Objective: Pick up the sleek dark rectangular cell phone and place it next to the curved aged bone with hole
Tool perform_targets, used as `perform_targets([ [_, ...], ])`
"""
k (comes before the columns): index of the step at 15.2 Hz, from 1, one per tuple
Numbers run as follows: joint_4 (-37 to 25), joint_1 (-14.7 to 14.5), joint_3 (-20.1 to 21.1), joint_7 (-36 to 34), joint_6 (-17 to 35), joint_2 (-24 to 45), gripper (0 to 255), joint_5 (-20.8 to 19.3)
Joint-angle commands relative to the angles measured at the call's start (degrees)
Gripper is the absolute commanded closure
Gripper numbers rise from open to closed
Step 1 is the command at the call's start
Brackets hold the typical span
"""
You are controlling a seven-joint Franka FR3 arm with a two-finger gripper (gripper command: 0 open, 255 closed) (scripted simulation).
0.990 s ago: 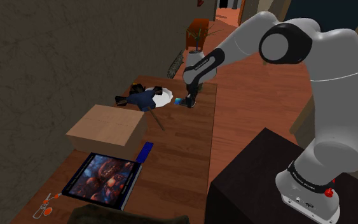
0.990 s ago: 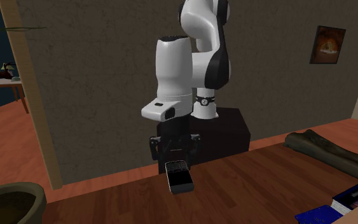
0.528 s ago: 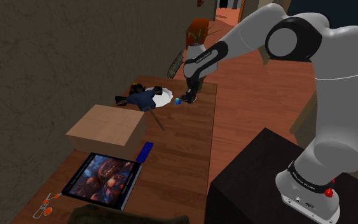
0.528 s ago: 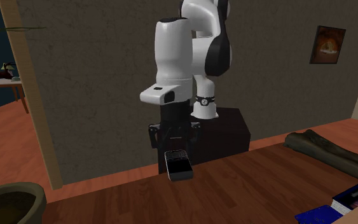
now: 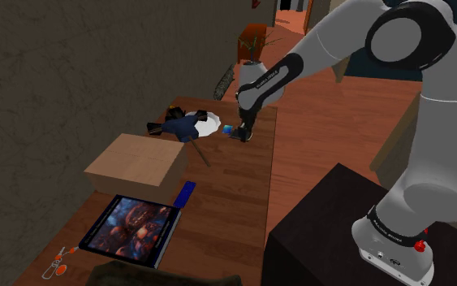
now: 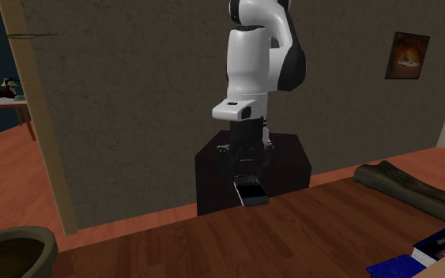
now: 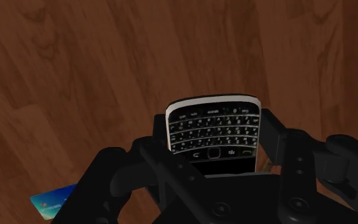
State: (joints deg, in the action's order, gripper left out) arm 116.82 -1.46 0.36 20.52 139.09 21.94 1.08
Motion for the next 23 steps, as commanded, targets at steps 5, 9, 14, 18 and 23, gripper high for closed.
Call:
perform_targets([
  [5,12.24,-3.86,1.55,-5.78,4.36,-7.95,255,-0.52],
  [9,19.26,-6.6,3.14,-10.29,6.76,-12.63,255,-0.73],
  [14,26.74,-10.16,5.87,-16.49,9.08,-17.87,255,-0.58],
  [18,31.66,-13.2,8.7,-21.81,10.43,-21.52,255,0.05],
  [23,36.35,-17.36,12.94,-28.85,11.54,-25.25,255,1.58],
])
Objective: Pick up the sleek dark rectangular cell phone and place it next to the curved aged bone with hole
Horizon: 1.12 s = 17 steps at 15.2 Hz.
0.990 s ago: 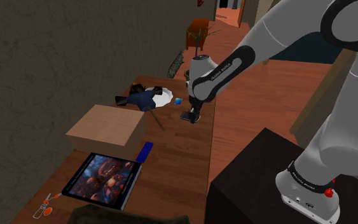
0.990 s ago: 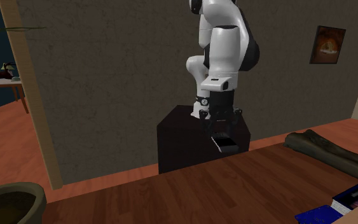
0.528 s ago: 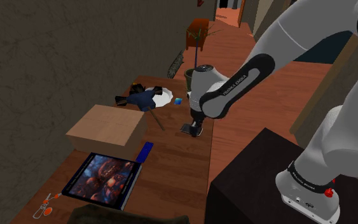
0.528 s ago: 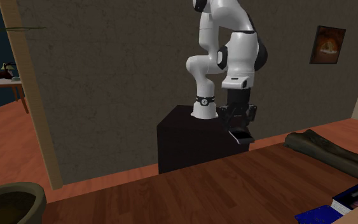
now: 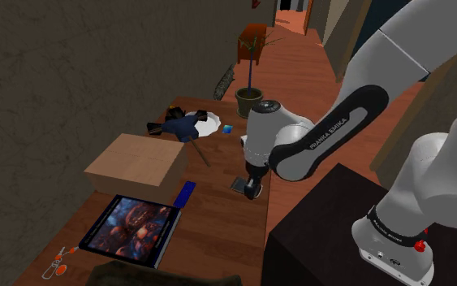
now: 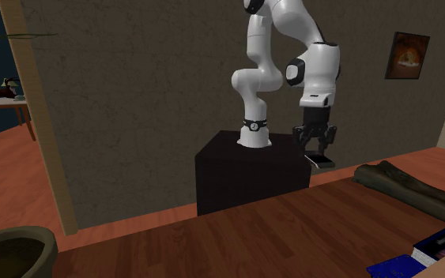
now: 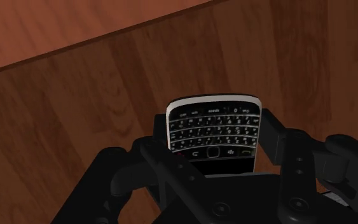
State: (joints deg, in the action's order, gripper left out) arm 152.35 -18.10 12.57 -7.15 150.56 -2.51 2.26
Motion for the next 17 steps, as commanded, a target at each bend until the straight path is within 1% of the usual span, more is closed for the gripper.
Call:
perform_targets([
  [1,1.55,-1.59,1.66,-2.65,0.23,-1.43,255,0.78],
  [6,4.08,-6.11,6.68,-10.33,0.7,-3.72,255,2.81],
  [11,4.66,-10.69,12.31,-19.11,0.79,-4.49,255,4.38],
  [14,4.89,-10.01,12.64,-20.65,3.89,-1.45,255,2.21],
  [17,4.97,-9.38,12.7,-22.76,6.93,1.75,255,-0.77],
])
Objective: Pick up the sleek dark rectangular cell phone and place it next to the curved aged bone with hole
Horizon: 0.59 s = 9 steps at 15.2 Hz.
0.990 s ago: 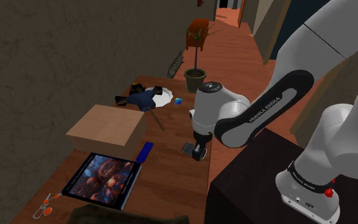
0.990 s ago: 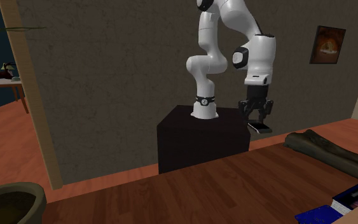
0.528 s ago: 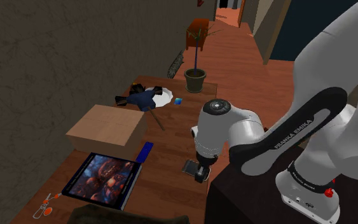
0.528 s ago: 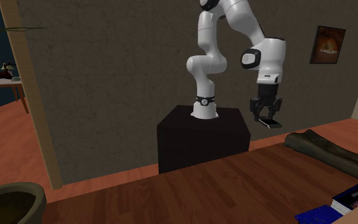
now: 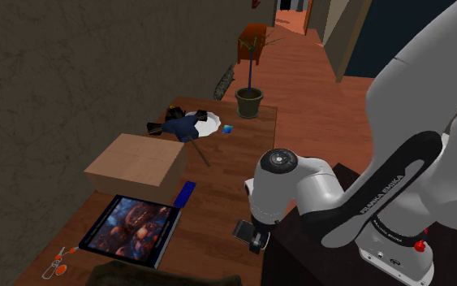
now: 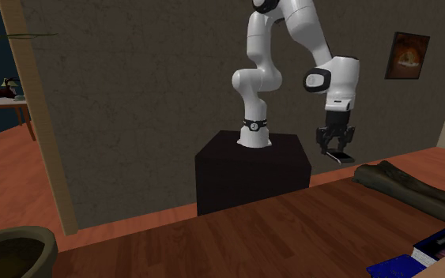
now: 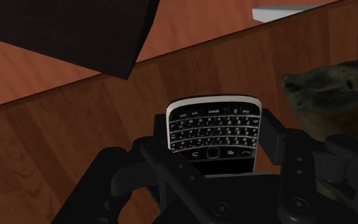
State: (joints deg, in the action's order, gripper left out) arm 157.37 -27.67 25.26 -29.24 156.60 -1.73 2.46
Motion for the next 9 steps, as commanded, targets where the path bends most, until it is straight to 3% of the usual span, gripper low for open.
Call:
perform_targets([
  [1,-0.07,0.36,-0.08,-1.53,1.88,2.08,255,-2.17],
  [9,-1.04,-1.14,-4.46,-10.63,9.09,11.17,255,-14.83],
])
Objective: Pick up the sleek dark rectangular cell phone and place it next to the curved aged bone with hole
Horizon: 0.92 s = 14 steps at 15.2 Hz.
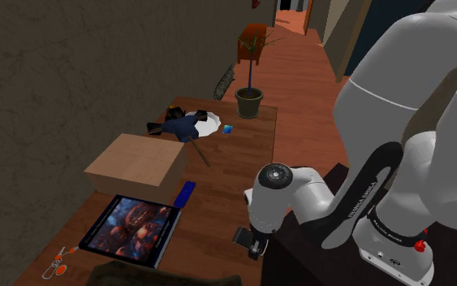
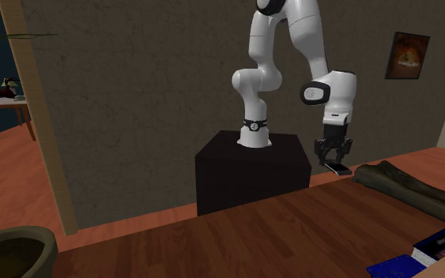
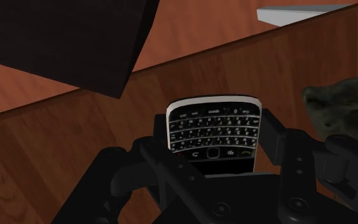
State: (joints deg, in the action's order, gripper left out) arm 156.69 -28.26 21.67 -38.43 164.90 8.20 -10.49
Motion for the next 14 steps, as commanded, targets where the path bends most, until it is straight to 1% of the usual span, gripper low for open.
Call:
perform_targets([
  [1,-0.59,-1.23,-1.92,-2.64,1.61,2.36,255,-3.52],
  [4,-1.4,-3.81,-5.52,-5.97,4.0,5.66,255,-7.95],
  [7,-2.36,-6.83,-9.33,-8.72,6.36,8.89,255,-11.48],
  [11,-3.79,-11.02,-14.16,-11.39,9.5,13.15,255,-14.64],
  [14,-4.95,-13.92,-17.3,-12.75,11.83,16.36,255,-16.04],
])
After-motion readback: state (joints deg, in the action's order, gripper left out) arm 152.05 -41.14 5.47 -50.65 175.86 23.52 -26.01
